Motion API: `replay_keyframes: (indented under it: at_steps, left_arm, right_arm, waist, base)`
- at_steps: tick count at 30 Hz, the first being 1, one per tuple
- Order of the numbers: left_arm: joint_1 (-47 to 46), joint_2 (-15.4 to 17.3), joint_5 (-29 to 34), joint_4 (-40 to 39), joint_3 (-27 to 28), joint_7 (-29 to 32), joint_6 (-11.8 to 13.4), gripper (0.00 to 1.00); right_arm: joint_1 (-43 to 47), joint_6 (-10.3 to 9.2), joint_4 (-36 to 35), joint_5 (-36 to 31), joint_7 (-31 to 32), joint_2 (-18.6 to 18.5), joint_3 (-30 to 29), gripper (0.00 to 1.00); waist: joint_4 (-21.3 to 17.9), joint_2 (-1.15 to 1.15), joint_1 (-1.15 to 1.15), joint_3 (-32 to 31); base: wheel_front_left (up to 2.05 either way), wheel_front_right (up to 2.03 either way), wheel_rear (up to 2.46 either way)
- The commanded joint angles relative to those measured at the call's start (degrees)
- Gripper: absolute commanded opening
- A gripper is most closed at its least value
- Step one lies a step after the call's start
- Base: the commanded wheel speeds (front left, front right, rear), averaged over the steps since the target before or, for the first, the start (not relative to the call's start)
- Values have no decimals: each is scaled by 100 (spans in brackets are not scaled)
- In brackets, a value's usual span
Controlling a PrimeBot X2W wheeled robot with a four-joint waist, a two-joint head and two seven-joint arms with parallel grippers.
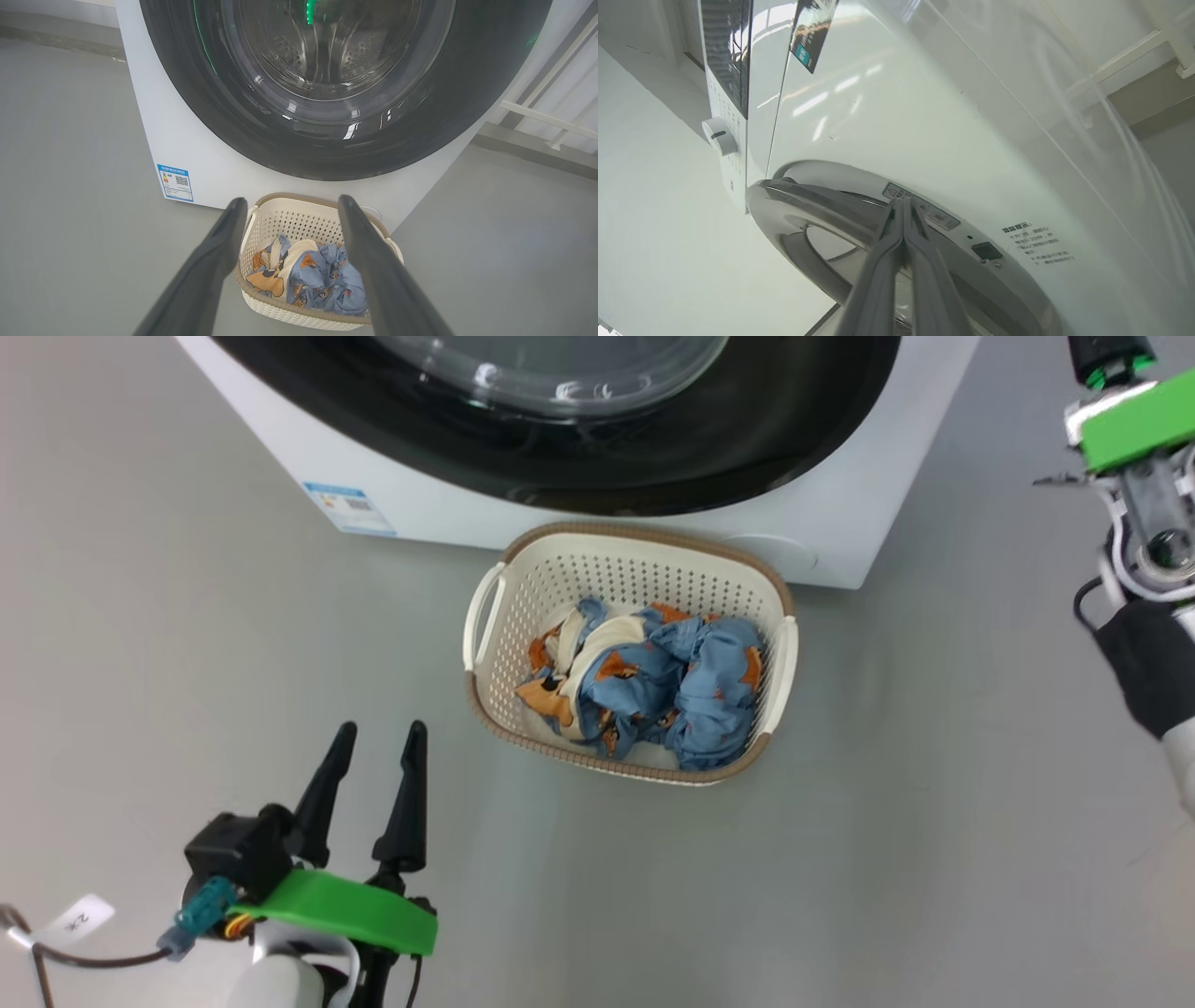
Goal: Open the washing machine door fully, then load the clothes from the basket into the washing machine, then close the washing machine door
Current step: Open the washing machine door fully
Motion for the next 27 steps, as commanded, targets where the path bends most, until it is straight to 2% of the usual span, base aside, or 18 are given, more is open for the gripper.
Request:
replay_keyframes:
  at_steps: [1,2,6,10,18,27]
  left_arm:
    - [-186,83,-69,-145,150,-36,-10,100]
    - [-234,79,-94,-152,114,-36,-10,100]
    - [-329,73,-137,-164,67,-36,-10,100]
    - [-420,68,-188,-190,47,-36,-10,100]
    - [-536,58,-270,-213,-20,-36,-10,100]
    - [-684,53,-404,-249,-123,-36,-10,100]
  right_arm:
    - [-102,9,-105,159,92,3,61,0]
    - [-235,9,-25,586,457,-78,83,0]
    - [-482,9,87,1339,1209,-135,46,0]
    - [-735,9,247,1809,1830,-119,-35,0]
    - [-1177,9,654,1898,2471,-95,24,0]
    - [-1679,9,1002,1733,2750,-42,142,0]
  waist:
    - [102,0,0,128]
    - [144,0,0,203]
    - [203,0,0,352]
    - [252,0,0,502]
    - [345,0,0,729]
    - [439,0,0,980]
  base:
    - [0,0,0]
    - [0,0,0]
    - [0,0,0]
    - [0,0,0]
    - [0,0,0]
    - [0,0,0]
